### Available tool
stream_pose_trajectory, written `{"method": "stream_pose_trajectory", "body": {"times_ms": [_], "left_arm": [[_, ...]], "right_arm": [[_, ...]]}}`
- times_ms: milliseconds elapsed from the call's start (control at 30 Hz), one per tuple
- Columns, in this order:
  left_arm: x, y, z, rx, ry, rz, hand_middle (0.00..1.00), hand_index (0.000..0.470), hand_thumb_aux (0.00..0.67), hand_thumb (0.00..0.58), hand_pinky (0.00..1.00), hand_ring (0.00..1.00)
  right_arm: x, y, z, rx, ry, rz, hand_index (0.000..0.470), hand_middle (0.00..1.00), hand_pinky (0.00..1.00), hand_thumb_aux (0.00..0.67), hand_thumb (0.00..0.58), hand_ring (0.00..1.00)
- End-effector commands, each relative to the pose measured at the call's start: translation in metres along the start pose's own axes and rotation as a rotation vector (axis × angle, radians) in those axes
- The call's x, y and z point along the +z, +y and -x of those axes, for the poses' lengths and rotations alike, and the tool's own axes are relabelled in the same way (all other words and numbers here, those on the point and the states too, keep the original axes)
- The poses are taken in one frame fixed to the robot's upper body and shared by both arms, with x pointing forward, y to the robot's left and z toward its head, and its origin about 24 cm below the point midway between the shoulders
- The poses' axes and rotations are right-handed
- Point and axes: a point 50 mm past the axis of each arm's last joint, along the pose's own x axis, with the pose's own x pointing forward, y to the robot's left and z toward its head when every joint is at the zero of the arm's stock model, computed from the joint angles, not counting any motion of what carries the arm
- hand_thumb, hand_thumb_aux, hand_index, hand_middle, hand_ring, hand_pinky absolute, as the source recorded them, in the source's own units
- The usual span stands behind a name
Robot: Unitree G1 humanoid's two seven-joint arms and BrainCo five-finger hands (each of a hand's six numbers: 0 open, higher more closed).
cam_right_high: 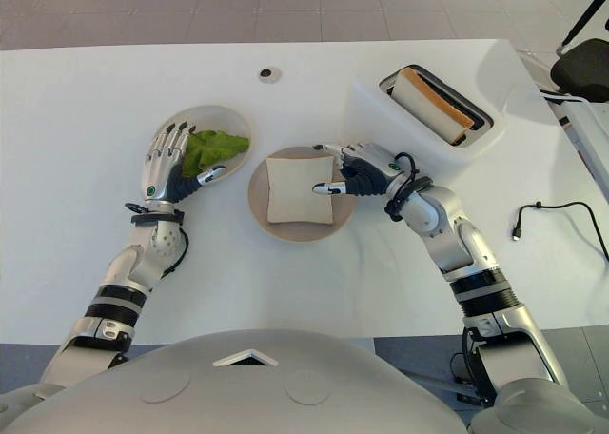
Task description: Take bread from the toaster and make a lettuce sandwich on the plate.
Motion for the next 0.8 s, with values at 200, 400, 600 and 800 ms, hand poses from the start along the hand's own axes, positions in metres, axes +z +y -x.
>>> {"method": "stream_pose_trajectory", "body": {"times_ms": [200,400,600,800], "left_arm": [[-0.020,0.004,-0.009,-0.281,-0.011,-0.022,0.00,0.000,0.000,0.000,0.00,0.00],[-0.034,0.008,-0.011,-0.388,-0.009,-0.047,0.00,0.319,0.455,0.520,0.00,0.00],[-0.030,0.016,-0.022,-0.308,-0.059,-0.035,0.00,0.470,0.670,0.580,0.00,0.00],[0.002,0.026,-0.026,-0.148,-0.188,0.146,0.00,0.470,0.670,0.580,0.00,0.00]], "right_arm": [[0.010,-0.024,0.010,-0.216,0.021,0.200,0.000,0.00,0.00,0.000,0.000,0.00],[0.032,-0.019,0.010,-0.269,-0.049,0.159,0.000,0.00,0.00,0.000,0.000,0.00],[0.036,-0.005,0.012,-0.280,-0.055,0.103,0.000,0.00,0.00,0.000,0.000,0.00],[0.037,-0.010,0.014,-0.343,-0.063,0.099,0.000,0.00,0.00,0.000,0.000,0.00]]}}
